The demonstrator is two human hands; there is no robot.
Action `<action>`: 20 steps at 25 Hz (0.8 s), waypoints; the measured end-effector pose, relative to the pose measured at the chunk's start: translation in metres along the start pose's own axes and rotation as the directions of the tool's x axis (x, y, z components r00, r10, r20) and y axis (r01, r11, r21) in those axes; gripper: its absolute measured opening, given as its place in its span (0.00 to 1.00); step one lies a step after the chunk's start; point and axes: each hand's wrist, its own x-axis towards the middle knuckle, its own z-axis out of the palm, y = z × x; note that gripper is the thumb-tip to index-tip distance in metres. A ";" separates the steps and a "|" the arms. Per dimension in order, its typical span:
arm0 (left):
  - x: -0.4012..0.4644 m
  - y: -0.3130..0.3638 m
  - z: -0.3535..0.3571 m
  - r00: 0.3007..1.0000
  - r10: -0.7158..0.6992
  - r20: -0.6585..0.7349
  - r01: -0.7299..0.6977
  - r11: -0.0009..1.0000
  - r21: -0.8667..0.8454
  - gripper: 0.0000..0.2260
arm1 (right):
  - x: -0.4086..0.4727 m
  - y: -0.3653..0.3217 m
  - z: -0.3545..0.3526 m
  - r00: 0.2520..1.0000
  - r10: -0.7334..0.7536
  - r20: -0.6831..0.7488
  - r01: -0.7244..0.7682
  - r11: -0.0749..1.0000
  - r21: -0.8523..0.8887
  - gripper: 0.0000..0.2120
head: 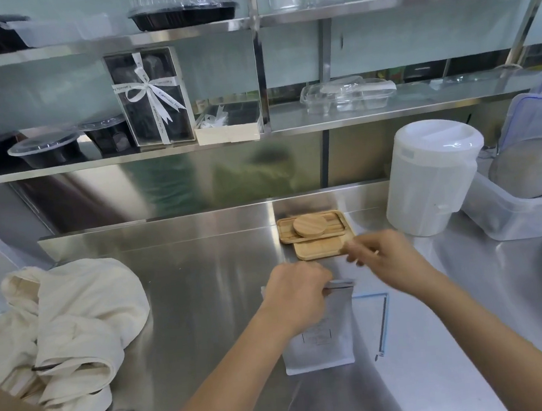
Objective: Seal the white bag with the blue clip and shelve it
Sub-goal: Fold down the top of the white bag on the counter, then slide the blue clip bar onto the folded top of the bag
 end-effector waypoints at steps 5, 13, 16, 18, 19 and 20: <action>0.002 0.001 0.006 0.998 0.062 -0.003 -0.062 0.998 -0.023 0.12 | 0.013 0.067 0.016 0.870 0.313 -0.381 -0.411 0.887 -0.210 0.11; 0.008 0.000 0.010 0.996 0.085 -0.012 -0.085 0.996 0.017 0.13 | -0.014 0.150 0.084 0.698 0.715 -0.040 -0.707 0.679 -0.198 0.17; 0.009 -0.001 0.010 0.997 0.083 -0.003 -0.083 0.996 0.022 0.13 | -0.014 0.158 0.093 0.670 0.742 0.001 -0.727 0.657 -0.200 0.13; 0.009 -0.001 0.010 0.997 0.074 -0.001 -0.074 0.997 0.015 0.13 | -0.014 0.161 0.098 0.642 0.764 0.057 -0.736 0.636 -0.232 0.09; 0.009 -0.001 0.010 0.998 0.069 0.000 -0.069 0.998 0.012 0.12 | -0.014 0.162 0.099 0.622 0.778 0.087 -0.744 0.622 -0.245 0.07; 0.009 -0.001 0.010 0.998 0.064 0.001 -0.064 0.998 0.007 0.12 | -0.014 0.161 0.100 0.606 0.788 0.109 -0.749 0.611 -0.255 0.08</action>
